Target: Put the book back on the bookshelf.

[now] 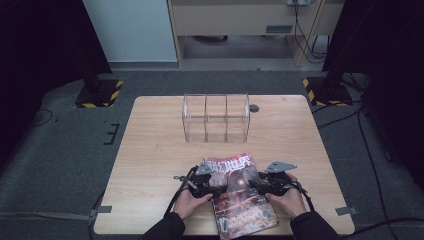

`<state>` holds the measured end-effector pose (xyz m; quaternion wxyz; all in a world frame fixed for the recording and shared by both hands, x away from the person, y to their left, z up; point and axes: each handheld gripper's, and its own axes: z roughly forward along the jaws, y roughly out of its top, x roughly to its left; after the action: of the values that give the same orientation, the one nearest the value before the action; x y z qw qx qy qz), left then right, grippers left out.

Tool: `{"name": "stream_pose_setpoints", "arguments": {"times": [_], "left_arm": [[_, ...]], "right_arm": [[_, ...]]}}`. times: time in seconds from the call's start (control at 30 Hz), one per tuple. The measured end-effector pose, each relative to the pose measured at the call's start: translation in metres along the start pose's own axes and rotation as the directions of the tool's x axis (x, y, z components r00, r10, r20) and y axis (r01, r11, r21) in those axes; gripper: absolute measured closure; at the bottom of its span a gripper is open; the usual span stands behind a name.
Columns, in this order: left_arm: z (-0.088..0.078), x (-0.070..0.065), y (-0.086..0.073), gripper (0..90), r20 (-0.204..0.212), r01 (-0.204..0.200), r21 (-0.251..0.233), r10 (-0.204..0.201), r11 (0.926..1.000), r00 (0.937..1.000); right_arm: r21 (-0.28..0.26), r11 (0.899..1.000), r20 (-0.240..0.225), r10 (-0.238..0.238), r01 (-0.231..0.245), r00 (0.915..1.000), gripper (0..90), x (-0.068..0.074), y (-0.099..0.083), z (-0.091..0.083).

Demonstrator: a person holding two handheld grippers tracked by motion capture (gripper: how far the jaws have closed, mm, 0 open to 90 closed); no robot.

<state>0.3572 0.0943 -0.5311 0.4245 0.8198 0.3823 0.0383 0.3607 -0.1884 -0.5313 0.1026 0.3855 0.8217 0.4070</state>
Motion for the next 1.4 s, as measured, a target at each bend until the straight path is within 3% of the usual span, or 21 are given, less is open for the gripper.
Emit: {"name": "stream_pose_setpoints", "arguments": {"times": [0.17,0.37,0.57,0.73,0.97,1.07,1.23,1.4], "left_arm": [[0.001,0.001,0.002,45.3,-0.004,0.012,0.001,-0.012,0.9999,0.9999],[-0.002,0.002,0.006,58.3,-0.001,0.047,-0.017,-0.047,0.9988,0.9989],[-0.008,-0.001,0.009,63.5,0.003,0.08,-0.036,-0.08,0.9962,0.9968],[-0.017,-0.006,0.018,69.0,0.006,0.097,-0.071,-0.097,0.9927,0.9953],[-0.029,-0.003,0.025,73.8,0.007,0.125,-0.091,-0.124,0.988,0.9922],[-0.036,-0.003,0.03,76.0,0.016,0.133,-0.103,-0.132,0.9858,0.9911],[-0.047,-0.001,0.036,80.6,0.039,0.148,-0.12,-0.144,0.9816,0.9888],[-0.061,-0.001,0.044,83.0,0.071,0.164,-0.153,-0.155,0.9744,0.9853]], "right_arm": [[-0.007,1.0,-0.011,0.0,0.0,0.9999,49.4,0.0,0.0,0.0],[-0.009,1.0,-0.021,0.015,-0.016,0.9997,50.6,-0.002,0.0,-0.001],[-0.006,1.0,-0.028,0.026,-0.026,0.9992,49.8,-0.004,0.0,-0.001],[-0.05,0.997,-0.021,0.057,-0.058,0.9981,48.4,-0.01,0.003,-0.009],[-0.049,0.997,0.047,0.065,-0.063,0.9968,43.0,-0.024,0.002,-0.019],[-0.004,0.999,0.119,0.036,-0.035,0.9922,40.6,-0.03,0.0,-0.022],[0.048,0.998,0.19,0.028,-0.038,0.9814,35.0,-0.041,-0.005,-0.025],[0.06,0.997,0.204,0.03,-0.043,0.9786,32.9,-0.044,-0.007,-0.025]]}}
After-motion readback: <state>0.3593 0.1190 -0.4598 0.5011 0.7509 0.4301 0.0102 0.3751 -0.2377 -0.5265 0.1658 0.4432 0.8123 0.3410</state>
